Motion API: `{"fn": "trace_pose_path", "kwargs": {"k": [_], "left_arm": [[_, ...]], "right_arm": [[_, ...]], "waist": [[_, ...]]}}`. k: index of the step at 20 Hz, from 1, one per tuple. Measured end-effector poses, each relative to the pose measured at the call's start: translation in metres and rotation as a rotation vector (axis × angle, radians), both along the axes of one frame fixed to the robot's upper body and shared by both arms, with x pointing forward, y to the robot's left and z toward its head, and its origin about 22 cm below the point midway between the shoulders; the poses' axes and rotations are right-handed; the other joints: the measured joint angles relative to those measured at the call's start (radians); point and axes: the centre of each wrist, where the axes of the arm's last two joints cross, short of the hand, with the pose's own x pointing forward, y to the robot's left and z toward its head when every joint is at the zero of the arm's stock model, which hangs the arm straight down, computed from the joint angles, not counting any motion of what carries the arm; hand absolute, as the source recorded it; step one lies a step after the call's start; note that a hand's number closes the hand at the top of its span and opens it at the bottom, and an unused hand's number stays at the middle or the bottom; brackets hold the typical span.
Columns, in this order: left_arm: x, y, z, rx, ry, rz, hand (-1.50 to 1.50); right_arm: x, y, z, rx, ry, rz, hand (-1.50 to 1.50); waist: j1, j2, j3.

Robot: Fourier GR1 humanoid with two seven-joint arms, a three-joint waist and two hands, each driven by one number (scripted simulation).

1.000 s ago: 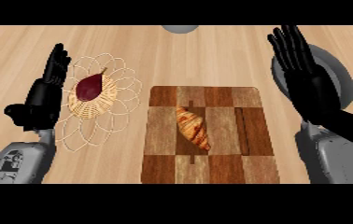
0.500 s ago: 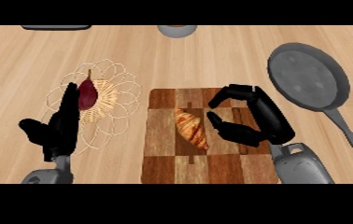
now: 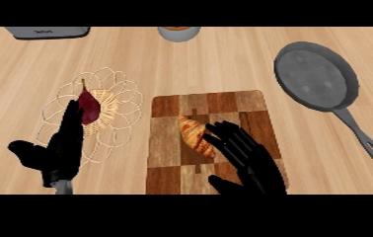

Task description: Pick the croissant from the cutting board and place it in the pan

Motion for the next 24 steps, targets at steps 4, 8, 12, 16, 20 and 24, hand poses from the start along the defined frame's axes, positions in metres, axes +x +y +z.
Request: {"fn": "trace_pose_path", "kwargs": {"k": [4,8,12,16,20,24], "left_arm": [[-0.004,-0.005,0.0,-0.012,0.013,-0.009,0.0],[-0.007,-0.005,-0.001,-0.023,0.024,-0.023,0.0],[-0.007,-0.012,-0.001,-0.035,0.043,-0.032,0.0],[-0.009,-0.018,-0.003,-0.048,0.057,-0.046,0.0],[-0.005,-0.02,-0.002,-0.058,0.074,-0.065,0.0],[-0.001,-0.022,-0.004,-0.061,0.074,-0.072,0.0]], "right_arm": [[-0.014,0.028,0.0,-0.071,-0.049,-0.095,-1.5],[-0.01,0.056,0.012,-0.148,-0.052,-0.188,-1.5],[-0.001,0.072,0.021,-0.317,0.024,-0.267,-1.5],[0.008,0.084,0.024,-0.555,0.129,-0.357,-1.5],[0.024,0.1,0.039,-0.735,0.193,-0.431,-1.5],[0.043,0.119,0.055,-0.807,0.23,-0.456,-1.5]], "waist": [[0.007,0.004,-0.003],[0.021,0.009,-0.004],[0.029,0.014,-0.008],[0.037,0.017,-0.012],[0.051,0.021,-0.012],[0.06,0.022,-0.01]]}}
